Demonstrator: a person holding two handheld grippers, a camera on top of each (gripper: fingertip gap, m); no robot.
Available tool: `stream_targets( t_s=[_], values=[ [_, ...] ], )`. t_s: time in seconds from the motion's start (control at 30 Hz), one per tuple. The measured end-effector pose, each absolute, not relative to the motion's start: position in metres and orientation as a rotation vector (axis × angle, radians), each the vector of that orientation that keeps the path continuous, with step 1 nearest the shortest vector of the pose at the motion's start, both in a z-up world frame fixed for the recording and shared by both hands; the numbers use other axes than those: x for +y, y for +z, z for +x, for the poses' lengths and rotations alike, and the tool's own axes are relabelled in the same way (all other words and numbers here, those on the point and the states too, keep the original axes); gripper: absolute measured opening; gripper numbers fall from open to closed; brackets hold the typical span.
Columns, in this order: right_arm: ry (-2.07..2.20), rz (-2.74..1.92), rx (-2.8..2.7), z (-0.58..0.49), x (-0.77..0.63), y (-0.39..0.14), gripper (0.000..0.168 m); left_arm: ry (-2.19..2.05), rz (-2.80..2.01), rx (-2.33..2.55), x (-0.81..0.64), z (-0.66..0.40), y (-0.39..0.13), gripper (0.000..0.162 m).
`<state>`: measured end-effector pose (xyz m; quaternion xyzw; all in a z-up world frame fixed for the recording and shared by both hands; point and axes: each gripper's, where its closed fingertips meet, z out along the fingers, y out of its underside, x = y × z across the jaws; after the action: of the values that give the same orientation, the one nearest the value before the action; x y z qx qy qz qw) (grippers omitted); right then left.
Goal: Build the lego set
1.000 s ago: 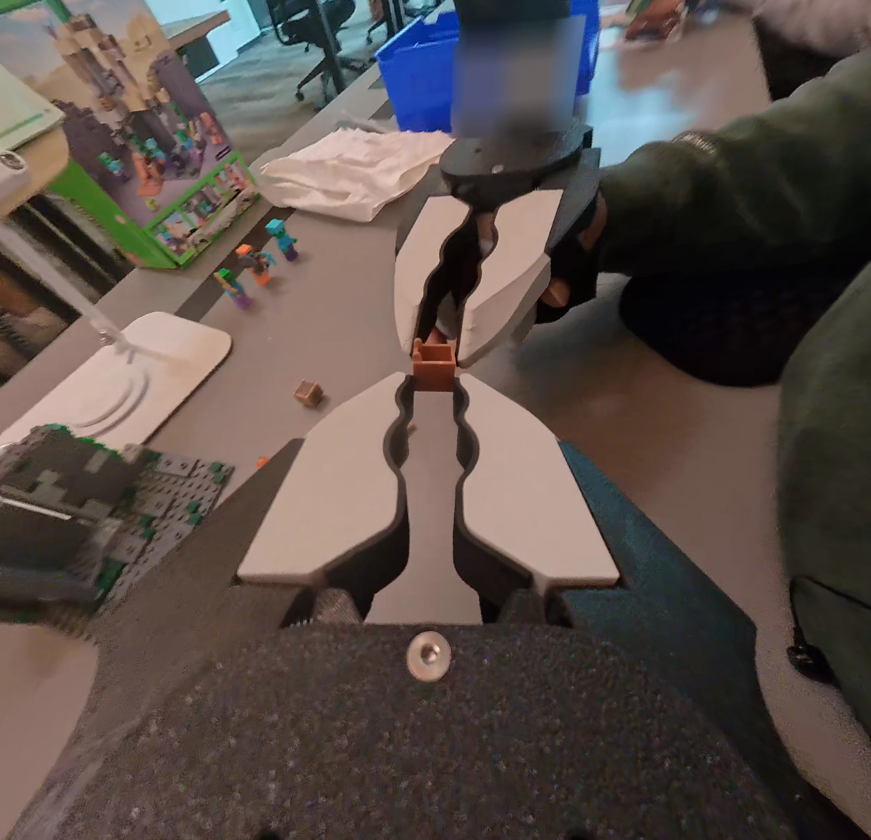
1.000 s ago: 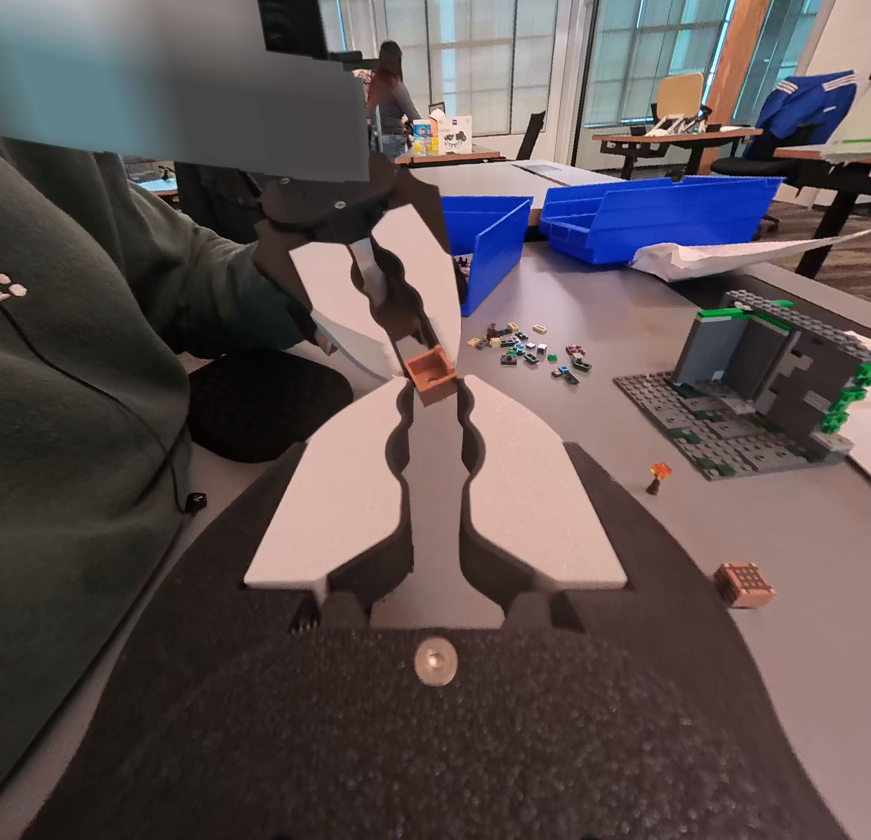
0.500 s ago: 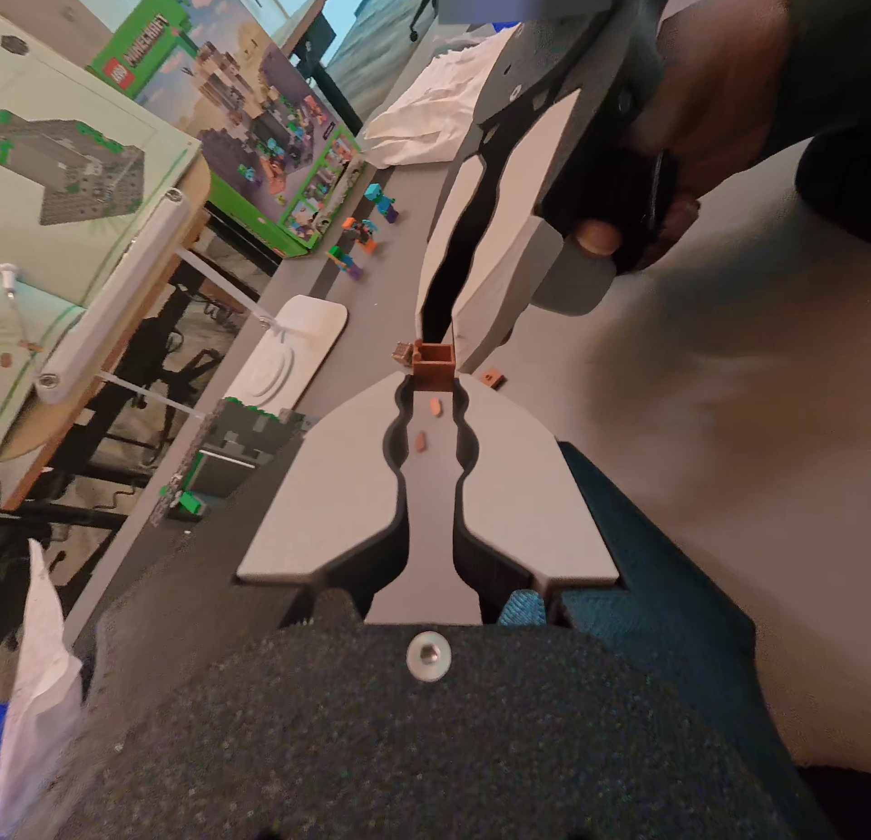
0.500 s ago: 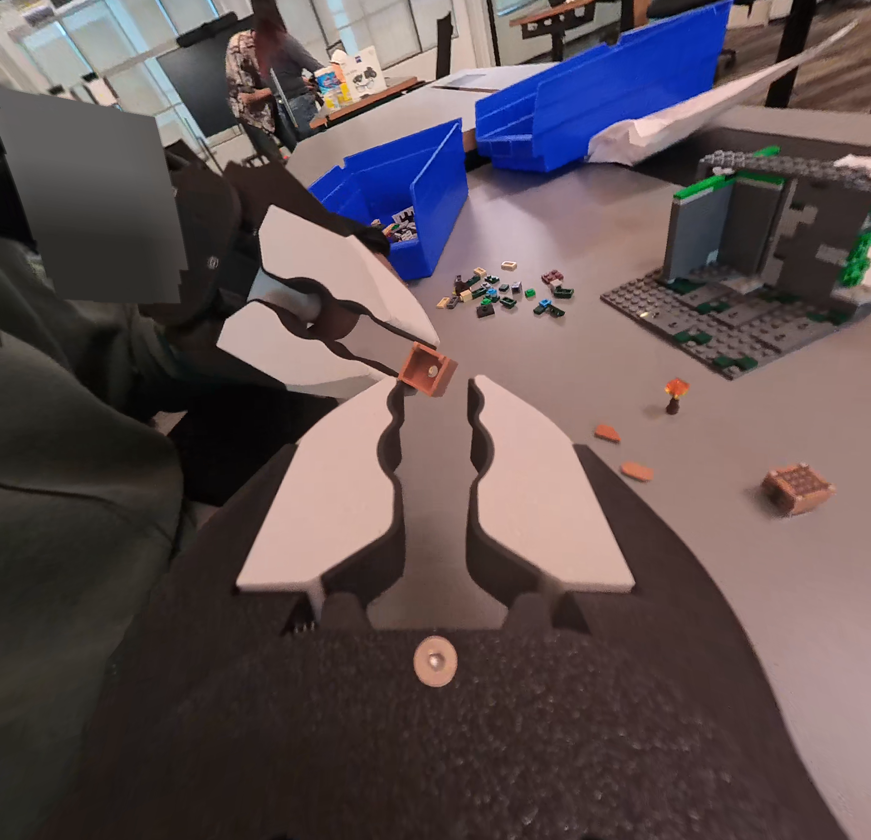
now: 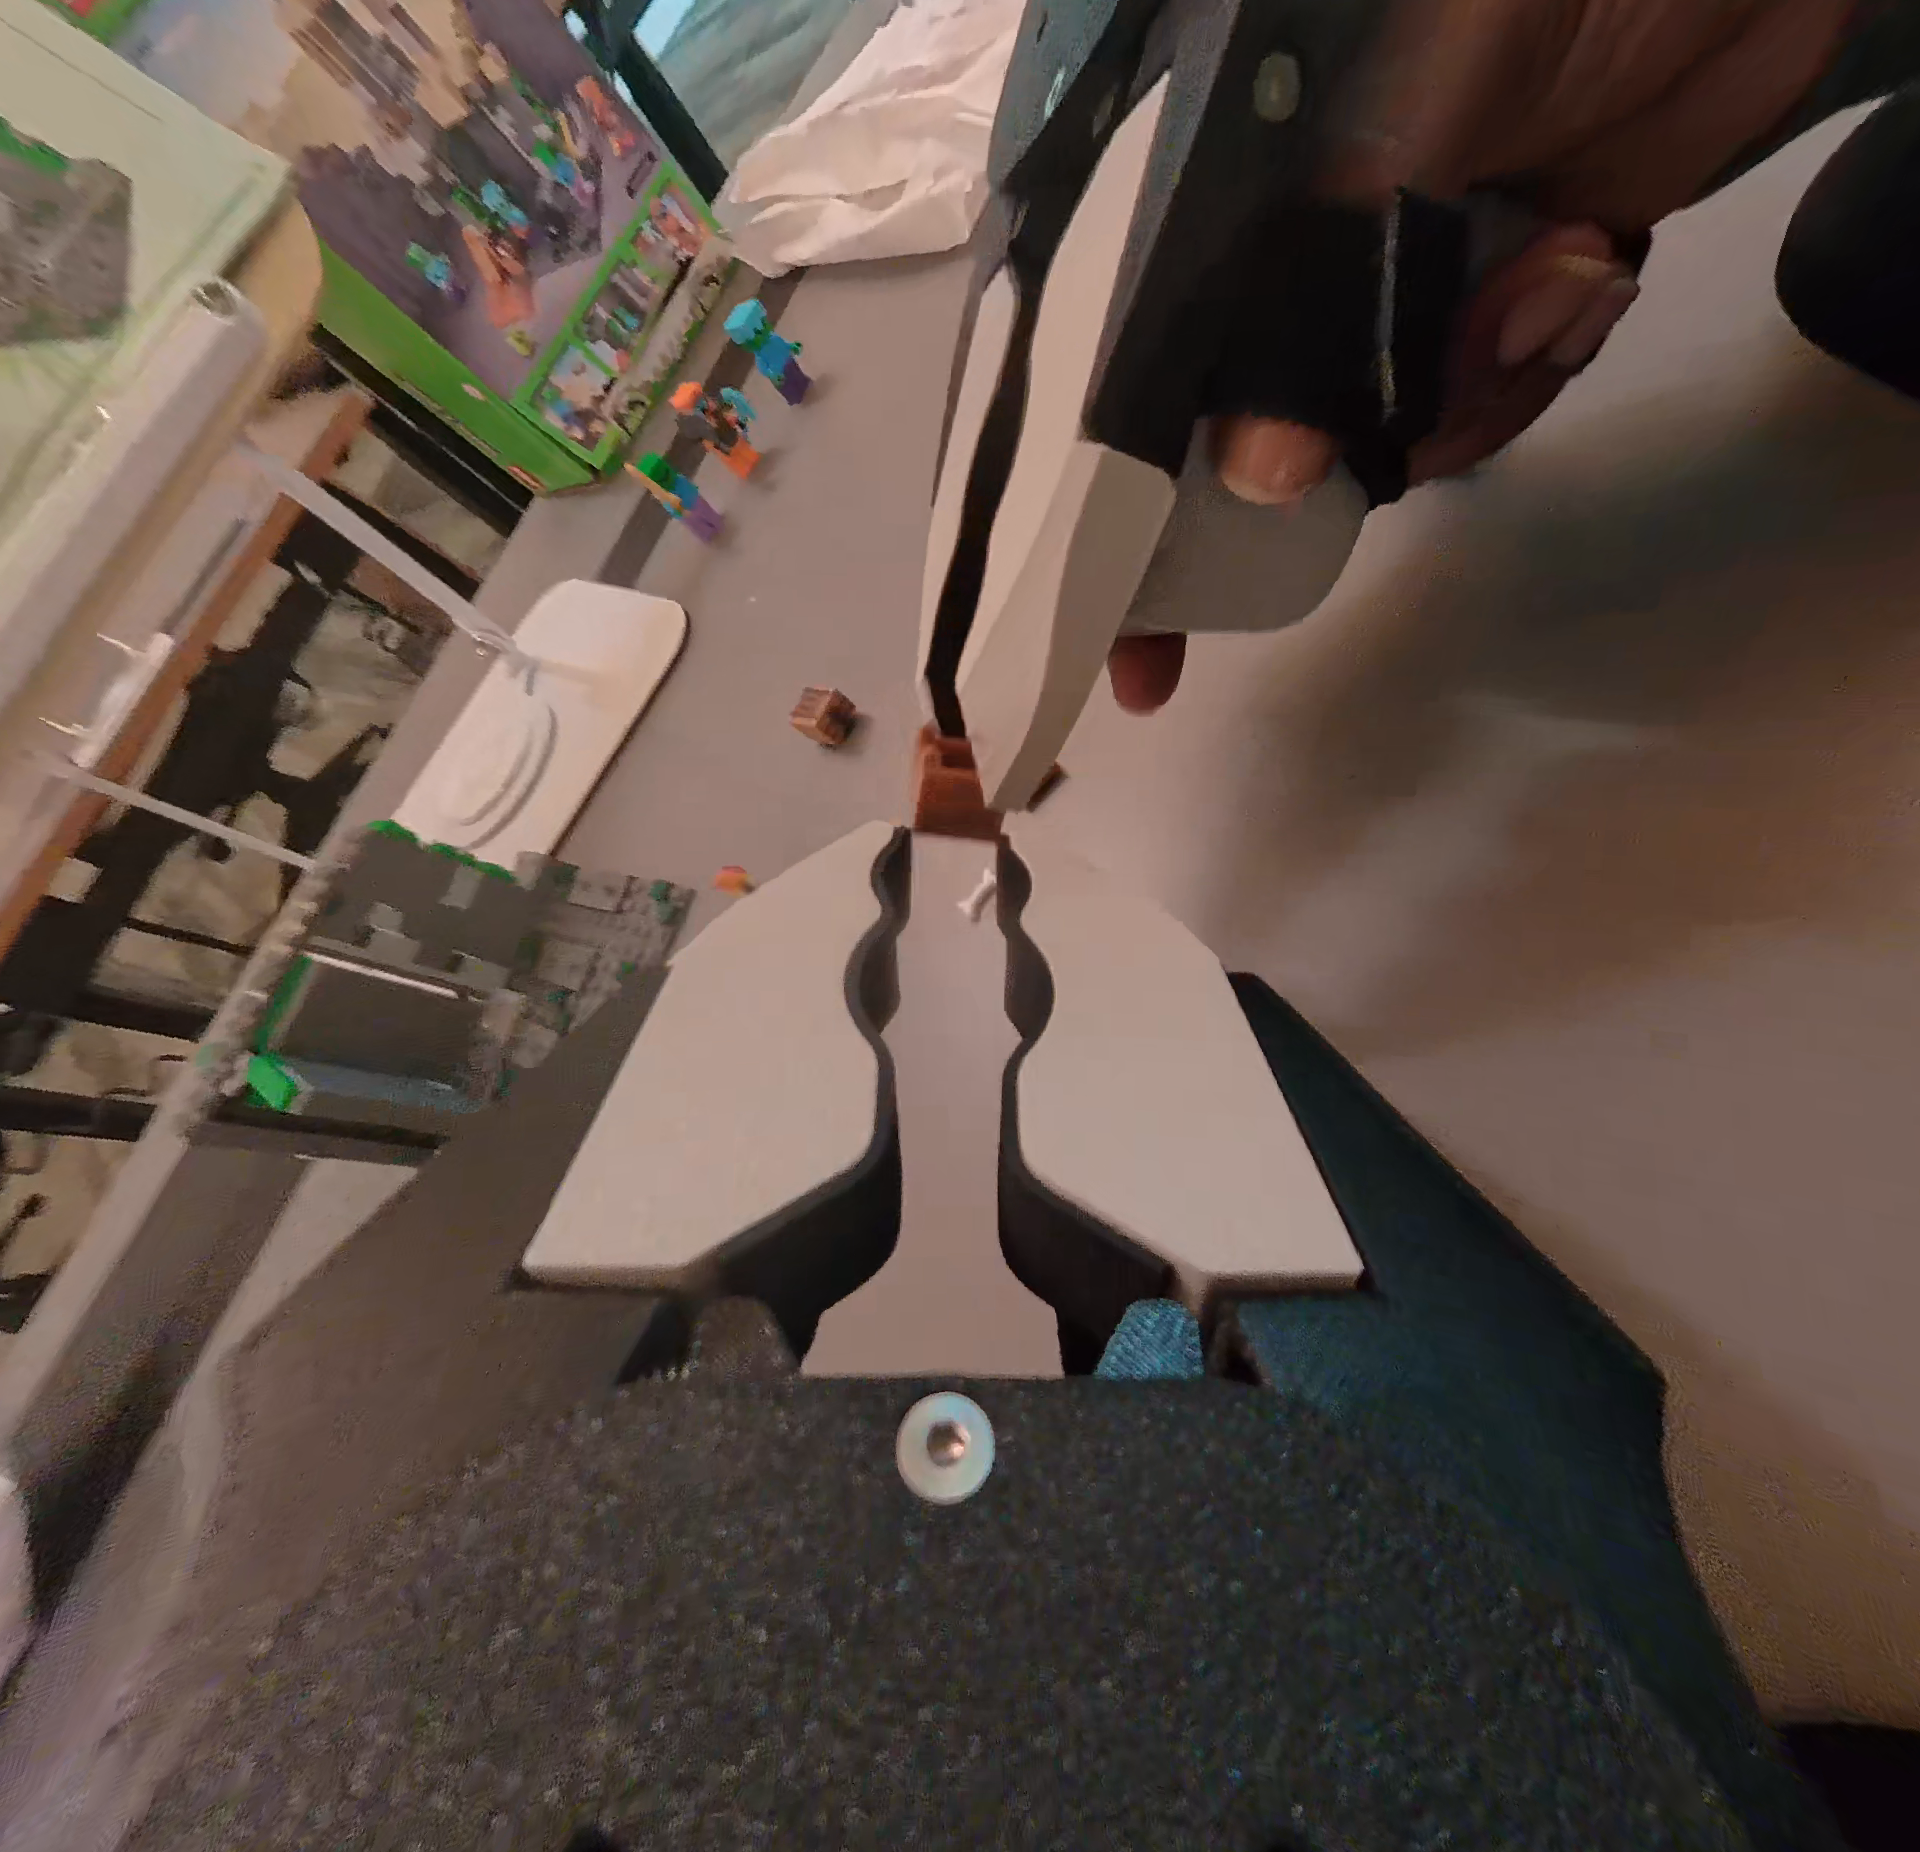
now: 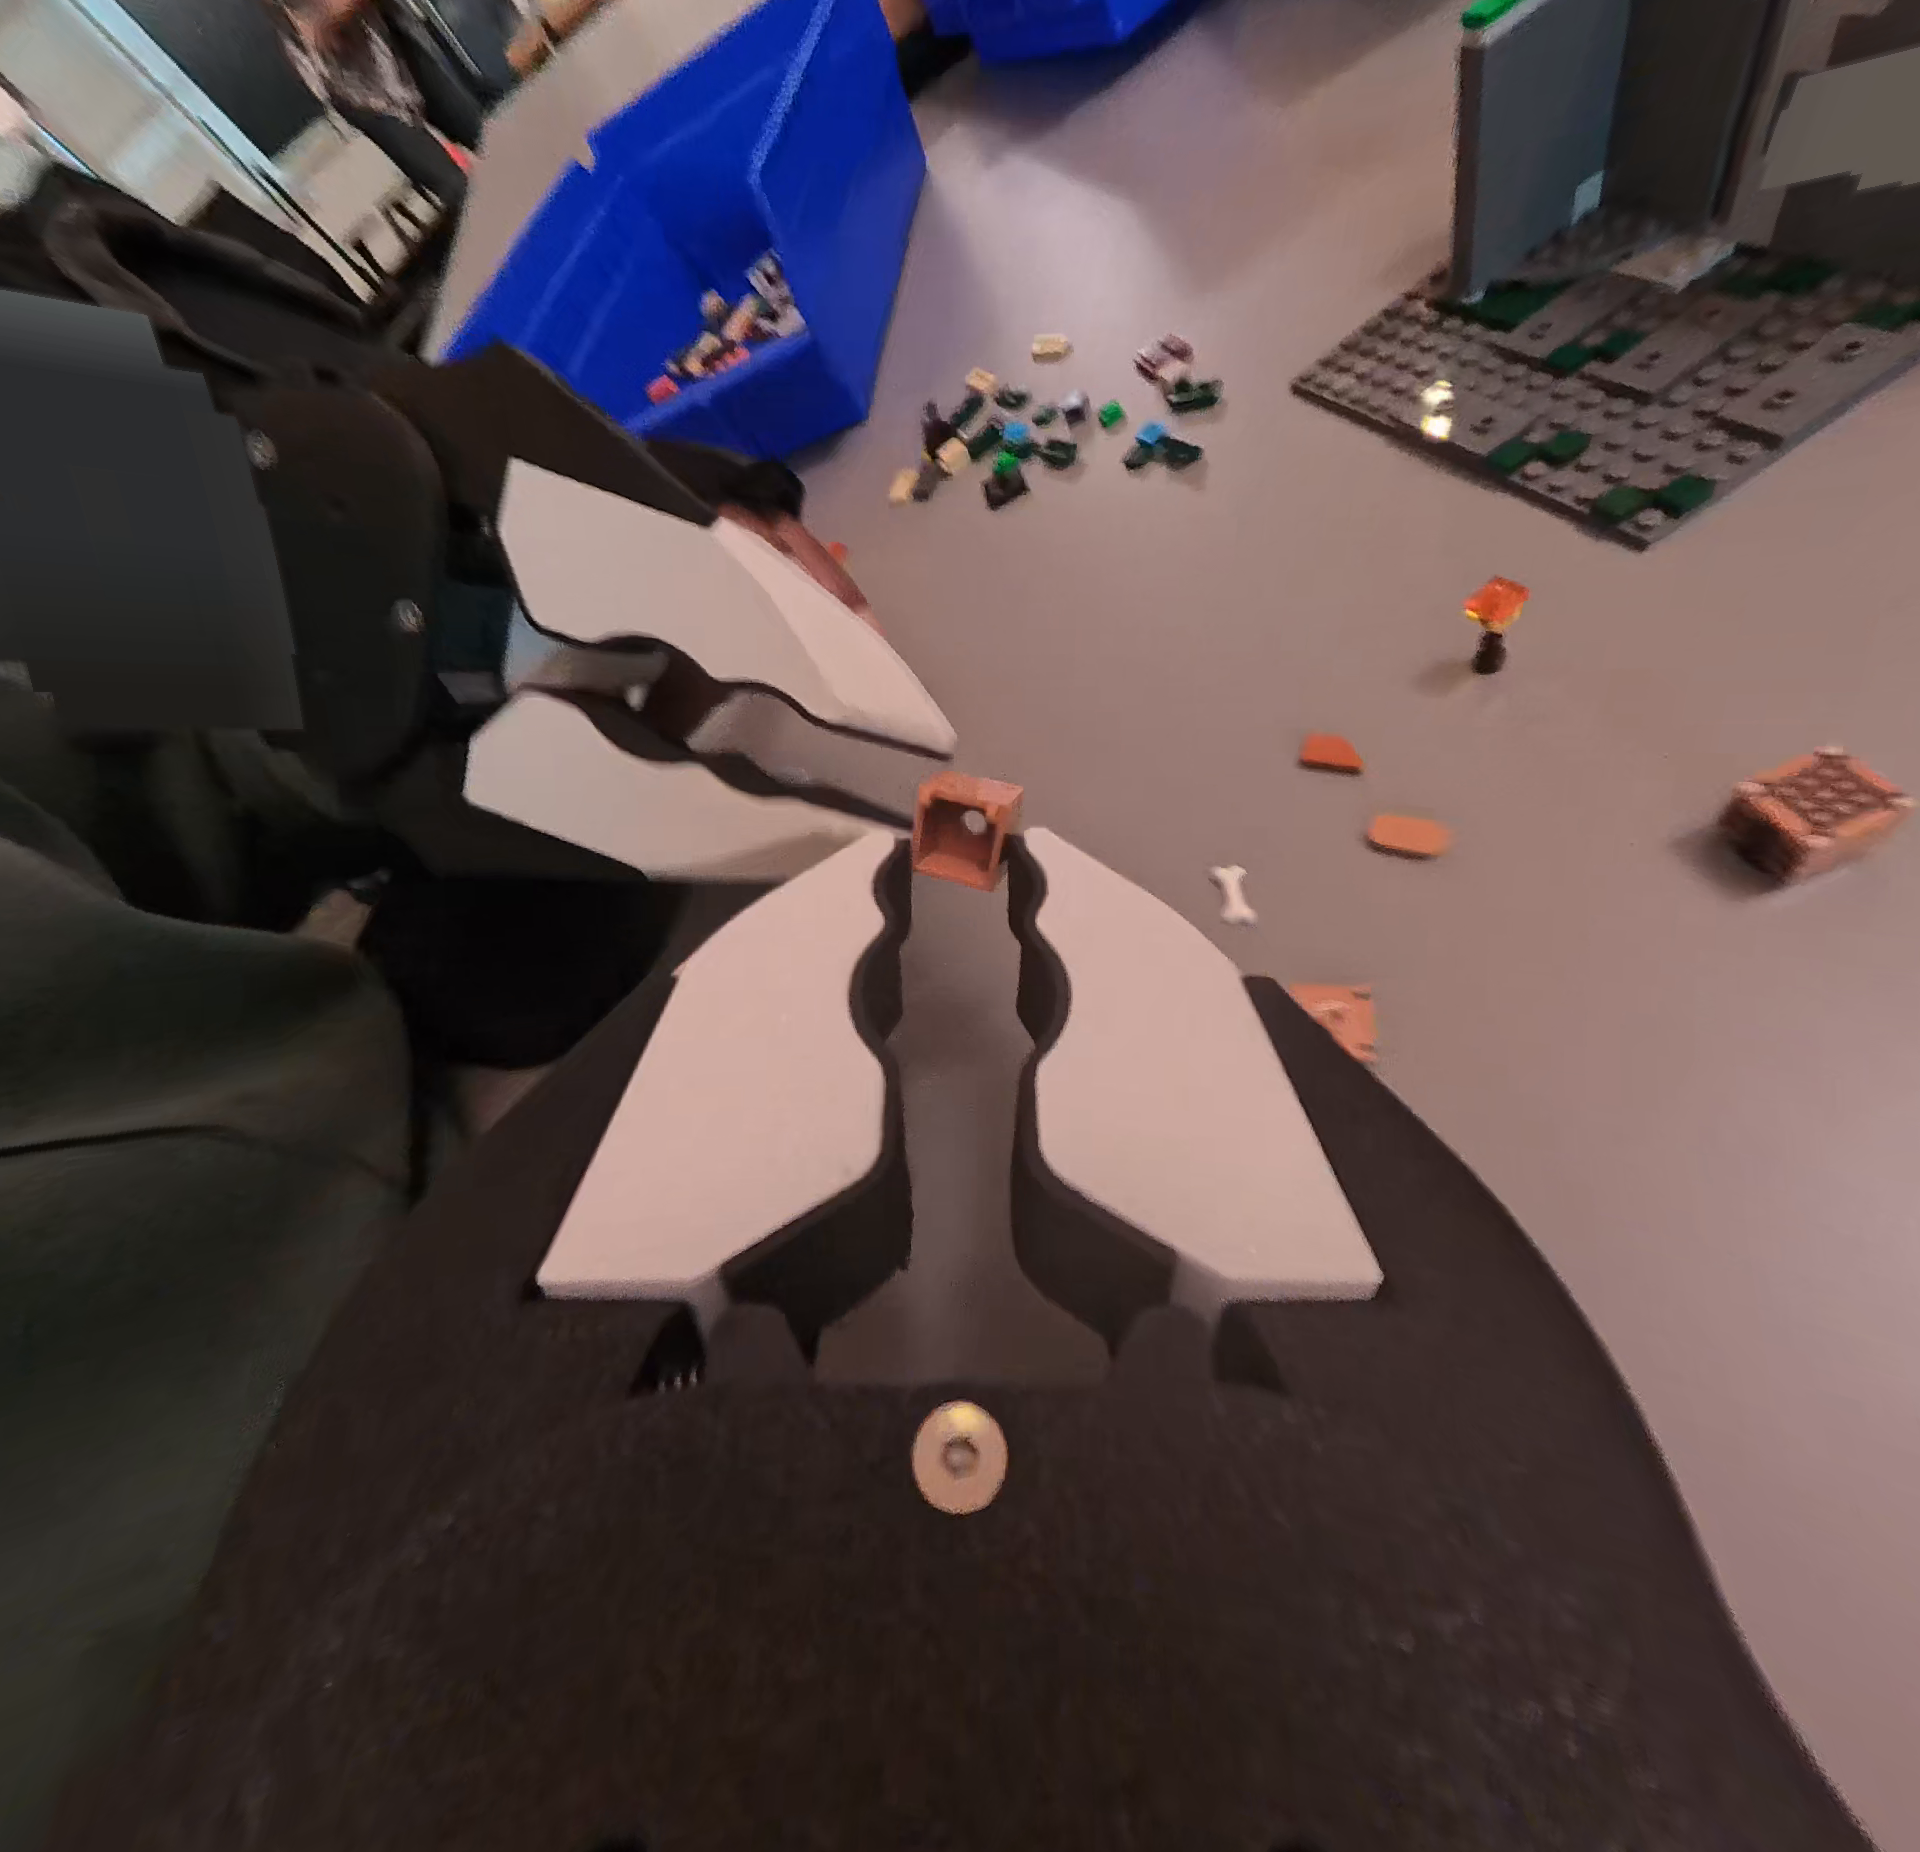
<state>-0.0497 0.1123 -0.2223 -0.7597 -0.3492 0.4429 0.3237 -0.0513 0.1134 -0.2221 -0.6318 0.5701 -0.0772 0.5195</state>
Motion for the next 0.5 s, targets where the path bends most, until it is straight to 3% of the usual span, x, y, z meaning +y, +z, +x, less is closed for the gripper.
stream_targets(
  t_s=[0.23,0.5],
  values=[
    [0.738,-2.236,-1.001,0.013,0.169,-0.258,0.017,-0.234,-1.677,1.266,0.137,-0.073,-0.237,0.012],
    [0.682,-2.423,-0.997,0.020,0.182,-0.282,0.018,-0.322,-1.778,1.231,0.141,-0.080,-0.256,0.011]
  ],
)
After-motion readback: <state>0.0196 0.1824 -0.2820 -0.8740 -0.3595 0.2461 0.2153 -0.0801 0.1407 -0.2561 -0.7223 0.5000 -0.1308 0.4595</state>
